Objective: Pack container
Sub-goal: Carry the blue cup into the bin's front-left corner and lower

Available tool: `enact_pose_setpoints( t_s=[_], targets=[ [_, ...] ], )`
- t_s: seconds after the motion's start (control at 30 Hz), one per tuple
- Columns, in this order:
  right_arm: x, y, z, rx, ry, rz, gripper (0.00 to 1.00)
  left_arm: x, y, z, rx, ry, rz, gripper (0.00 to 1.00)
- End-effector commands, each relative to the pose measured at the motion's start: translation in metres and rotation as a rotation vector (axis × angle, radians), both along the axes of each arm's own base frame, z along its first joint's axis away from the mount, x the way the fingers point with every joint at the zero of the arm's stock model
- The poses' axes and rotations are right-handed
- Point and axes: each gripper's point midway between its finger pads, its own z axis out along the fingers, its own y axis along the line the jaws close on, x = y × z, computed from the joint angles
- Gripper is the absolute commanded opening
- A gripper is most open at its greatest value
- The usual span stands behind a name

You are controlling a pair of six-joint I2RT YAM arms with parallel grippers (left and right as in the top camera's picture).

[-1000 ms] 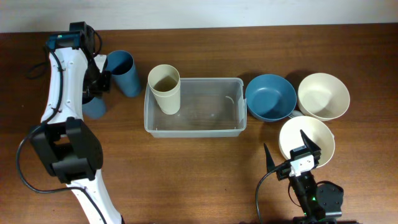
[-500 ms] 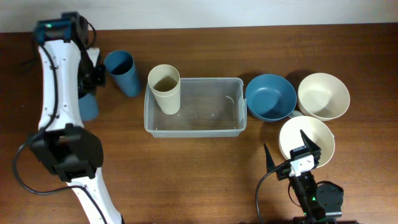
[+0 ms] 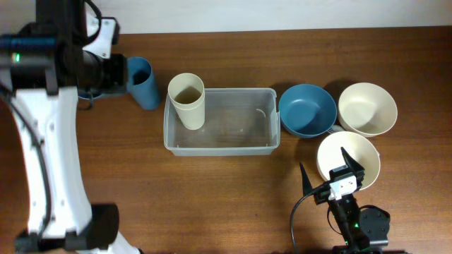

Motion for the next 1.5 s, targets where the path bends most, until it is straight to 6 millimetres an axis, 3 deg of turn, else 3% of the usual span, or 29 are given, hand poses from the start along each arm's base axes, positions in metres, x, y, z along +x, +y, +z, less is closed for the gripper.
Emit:
enact_pose_setpoints(
  t_s=[0.0,0.07,0.1,0.27,0.37,0.63,0.93,1.47],
  targets=[
    [-0.001,0.003,-0.003,-0.002,0.006,0.013,0.99,-0.031,-0.046,0.032,-0.051,-0.089,-0.129,0.02],
    [-0.001,0.003,-0.003,-0.002,0.006,0.013,0.99,-0.042,-0.063,0.027,-0.051,-0.065,-0.182,0.02],
    [-0.001,0.003,-0.003,-0.002,0.006,0.013,0.99,-0.056,-0.08,0.008,-0.044,0.005,-0.241,0.02],
    [-0.001,0.003,-0.003,-0.002,0.006,0.013,0.99,-0.081,-0.107,-0.038,-0.039,0.179,-0.336,0.02],
    [-0.001,0.003,-0.003,-0.002,0.006,0.013,0.99,-0.09,-0.116,-0.054,-0.017,0.236,-0.37,0.02],
    [-0.001,0.003,-0.003,-0.002,0.006,0.012,0.99,-0.082,-0.115,-0.067,0.012,0.235,-0.363,0.02],
    [-0.001,0.003,-0.003,-0.002,0.006,0.013,0.99,-0.069,-0.111,-0.127,0.069,0.292,-0.345,0.02],
    [-0.001,0.003,-0.003,-0.002,0.006,0.013,0.99,-0.05,-0.112,-0.164,0.102,0.268,-0.331,0.01]
  ],
)
